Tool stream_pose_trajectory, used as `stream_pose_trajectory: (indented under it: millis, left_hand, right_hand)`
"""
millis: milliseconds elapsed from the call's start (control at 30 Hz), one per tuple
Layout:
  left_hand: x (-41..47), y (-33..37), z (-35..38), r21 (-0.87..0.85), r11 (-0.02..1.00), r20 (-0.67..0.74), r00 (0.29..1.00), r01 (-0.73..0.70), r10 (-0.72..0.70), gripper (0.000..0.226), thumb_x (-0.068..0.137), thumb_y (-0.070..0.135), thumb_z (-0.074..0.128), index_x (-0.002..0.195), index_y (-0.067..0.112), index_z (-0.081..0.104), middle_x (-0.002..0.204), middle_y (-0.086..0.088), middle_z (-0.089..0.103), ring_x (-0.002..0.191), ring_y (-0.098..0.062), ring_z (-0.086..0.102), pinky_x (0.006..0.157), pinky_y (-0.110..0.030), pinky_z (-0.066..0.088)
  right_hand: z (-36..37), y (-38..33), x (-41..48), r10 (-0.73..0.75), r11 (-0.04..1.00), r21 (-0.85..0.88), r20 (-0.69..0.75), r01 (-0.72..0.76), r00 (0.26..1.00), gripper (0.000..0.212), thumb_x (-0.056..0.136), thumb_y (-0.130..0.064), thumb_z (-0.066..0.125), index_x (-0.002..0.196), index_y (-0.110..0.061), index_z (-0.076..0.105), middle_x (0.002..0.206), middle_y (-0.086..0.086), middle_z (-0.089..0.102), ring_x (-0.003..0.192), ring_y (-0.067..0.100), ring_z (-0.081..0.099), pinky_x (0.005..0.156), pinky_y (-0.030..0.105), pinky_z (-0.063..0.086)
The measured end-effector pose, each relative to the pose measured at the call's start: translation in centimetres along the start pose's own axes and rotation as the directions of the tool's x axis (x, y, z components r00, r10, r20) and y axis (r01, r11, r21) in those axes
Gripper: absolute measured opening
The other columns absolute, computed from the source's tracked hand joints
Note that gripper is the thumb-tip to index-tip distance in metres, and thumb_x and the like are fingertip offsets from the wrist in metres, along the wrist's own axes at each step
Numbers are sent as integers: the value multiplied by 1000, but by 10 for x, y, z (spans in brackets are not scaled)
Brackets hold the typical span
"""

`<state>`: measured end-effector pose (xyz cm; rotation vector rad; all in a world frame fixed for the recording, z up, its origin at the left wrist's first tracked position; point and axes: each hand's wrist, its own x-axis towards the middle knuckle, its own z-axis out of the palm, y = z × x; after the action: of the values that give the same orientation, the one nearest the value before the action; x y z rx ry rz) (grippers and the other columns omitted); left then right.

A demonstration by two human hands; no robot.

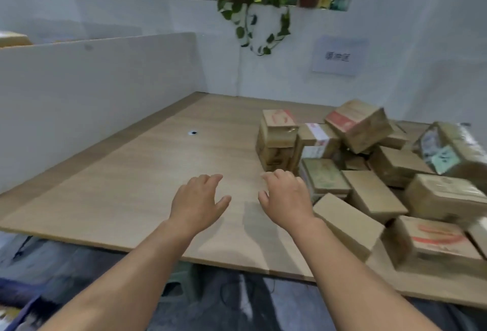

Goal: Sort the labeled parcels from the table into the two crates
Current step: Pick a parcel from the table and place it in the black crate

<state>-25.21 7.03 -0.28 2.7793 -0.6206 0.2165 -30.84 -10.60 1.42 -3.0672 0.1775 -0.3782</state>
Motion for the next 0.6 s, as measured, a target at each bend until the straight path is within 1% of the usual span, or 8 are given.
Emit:
stream_pose_trajectory:
  millis: [167, 300, 433, 600]
  left_hand:
    - [23, 77, 26, -26, 996, 24, 996, -86, 87, 58, 94, 51, 44, 145, 26, 33, 139, 3, 47, 127, -17, 42, 99, -32, 35]
    - [46, 124, 42, -36, 986, 51, 985, -165, 166, 60, 94, 52, 44, 146, 26, 31, 139, 3, 47, 129, -18, 41, 100, -32, 36]
    - [74, 156, 55, -40, 970, 75, 967, -242, 244, 62, 93, 52, 45, 147, 26, 30, 140, 3, 46, 129, -18, 41, 100, -33, 38]
    - [122, 180, 76, -63, 961, 88, 958, -268, 273, 64, 92, 53, 46, 147, 26, 29, 142, 3, 45, 130, -18, 41, 98, -34, 41]
  right_hand:
    - [-4, 81, -13, 102, 995, 3, -5, -102, 995, 38, 95, -34, 44, 129, -19, 53, 120, 2, 57, 115, 23, 50, 93, 35, 37]
    - [-8, 134, -20, 185, 983, 9, -26, -185, 982, 35, 94, -34, 45, 126, -21, 53, 122, 2, 57, 115, 23, 50, 95, 36, 39]
    - [-6, 177, -19, 266, 964, 20, -23, -266, 964, 37, 96, -34, 44, 129, -20, 52, 124, 2, 56, 116, 23, 49, 96, 36, 39]
    - [4, 224, 1, 339, 941, -14, -28, -339, 940, 37, 95, -32, 44, 129, -20, 52, 125, 2, 56, 118, 24, 49, 95, 36, 37]
